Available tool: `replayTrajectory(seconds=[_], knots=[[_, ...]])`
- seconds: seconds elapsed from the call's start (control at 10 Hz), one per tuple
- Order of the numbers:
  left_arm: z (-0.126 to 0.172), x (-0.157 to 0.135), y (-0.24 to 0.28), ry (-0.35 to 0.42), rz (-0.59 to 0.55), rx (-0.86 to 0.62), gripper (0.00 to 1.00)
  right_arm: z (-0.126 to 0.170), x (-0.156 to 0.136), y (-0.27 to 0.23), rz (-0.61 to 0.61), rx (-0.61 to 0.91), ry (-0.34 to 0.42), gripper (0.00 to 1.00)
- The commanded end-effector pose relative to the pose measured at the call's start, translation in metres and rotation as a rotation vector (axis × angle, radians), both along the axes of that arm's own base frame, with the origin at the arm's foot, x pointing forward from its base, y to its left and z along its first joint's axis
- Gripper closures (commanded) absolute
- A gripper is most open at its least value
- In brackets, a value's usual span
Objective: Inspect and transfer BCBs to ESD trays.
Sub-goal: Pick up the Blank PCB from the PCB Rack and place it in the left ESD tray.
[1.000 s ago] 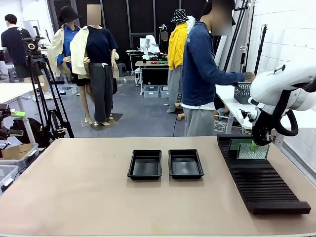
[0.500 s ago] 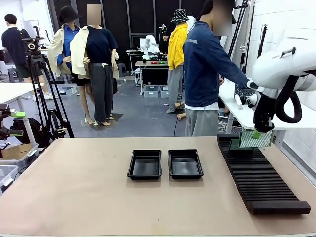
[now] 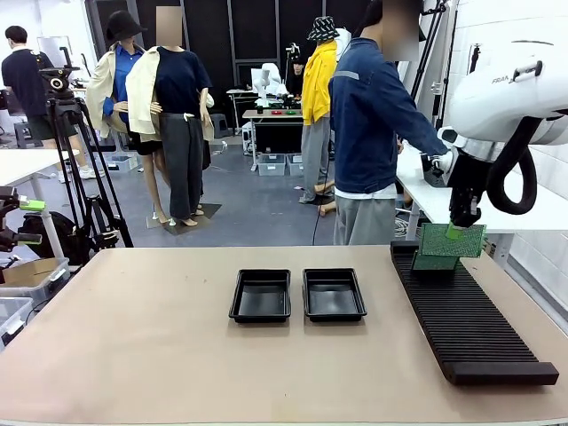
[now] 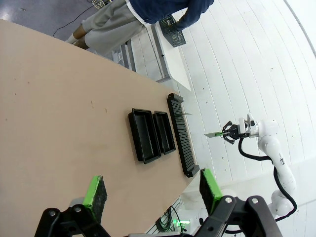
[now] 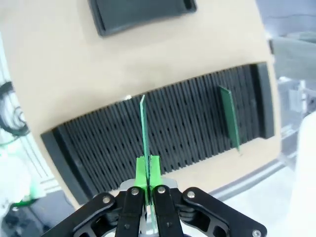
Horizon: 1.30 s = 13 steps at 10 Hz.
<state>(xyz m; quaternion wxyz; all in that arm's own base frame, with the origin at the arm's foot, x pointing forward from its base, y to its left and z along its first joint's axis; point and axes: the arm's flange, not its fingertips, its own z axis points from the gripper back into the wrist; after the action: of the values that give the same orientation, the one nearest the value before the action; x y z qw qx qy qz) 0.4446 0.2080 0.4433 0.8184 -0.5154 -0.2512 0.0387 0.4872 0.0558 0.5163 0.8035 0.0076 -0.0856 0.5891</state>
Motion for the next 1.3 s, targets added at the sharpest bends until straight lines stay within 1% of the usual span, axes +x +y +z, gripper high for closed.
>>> replayTrajectory(seconds=[0.0, 0.1, 0.3, 0.5, 0.6, 0.7, 0.9, 1.1, 1.2], knots=[[0.002, -0.002, 0.001, 0.0, 0.0, -0.013, 0.0, 0.0, -0.013, 0.02, -0.21, -0.011, 0.047, 1.0], [0.002, -0.002, 0.001, 0.0, 0.0, -0.013, 0.0, 0.004, -0.018, 0.031, -0.286, -0.008, 0.043, 1.0], [0.002, -0.002, 0.001, 0.0, 0.0, -0.013, 0.0, 0.01, -0.026, 0.055, -0.472, 0.062, 0.025, 1.0], [0.002, -0.002, 0.001, 0.0, 0.0, -0.013, 0.0, 0.012, -0.035, 0.081, -0.595, 0.082, 0.056, 1.0], [0.002, -0.002, 0.001, 0.0, 0.0, -0.013, 0.0, 0.016, -0.039, 0.089, -0.639, 0.127, 0.072, 1.0], [0.002, -0.002, 0.001, 0.0, 0.0, -0.013, 0.0, 0.016, -0.042, 0.099, -0.7, 0.136, 0.065, 1.0], [0.002, -0.002, 0.001, 0.0, 0.0, -0.013, 0.0, 0.017, -0.048, 0.122, -0.773, 0.188, 0.127, 1.0], [0.002, -0.002, 0.001, 0.0, 0.0, -0.013, 0.0, 0.015, -0.048, 0.141, -0.844, 0.263, 0.157, 1.0], [0.002, -0.002, 0.001, 0.0, 0.0, -0.013, 0.0, 0.007, -0.047, 0.154, -0.869, 0.274, 0.179, 1.0]])
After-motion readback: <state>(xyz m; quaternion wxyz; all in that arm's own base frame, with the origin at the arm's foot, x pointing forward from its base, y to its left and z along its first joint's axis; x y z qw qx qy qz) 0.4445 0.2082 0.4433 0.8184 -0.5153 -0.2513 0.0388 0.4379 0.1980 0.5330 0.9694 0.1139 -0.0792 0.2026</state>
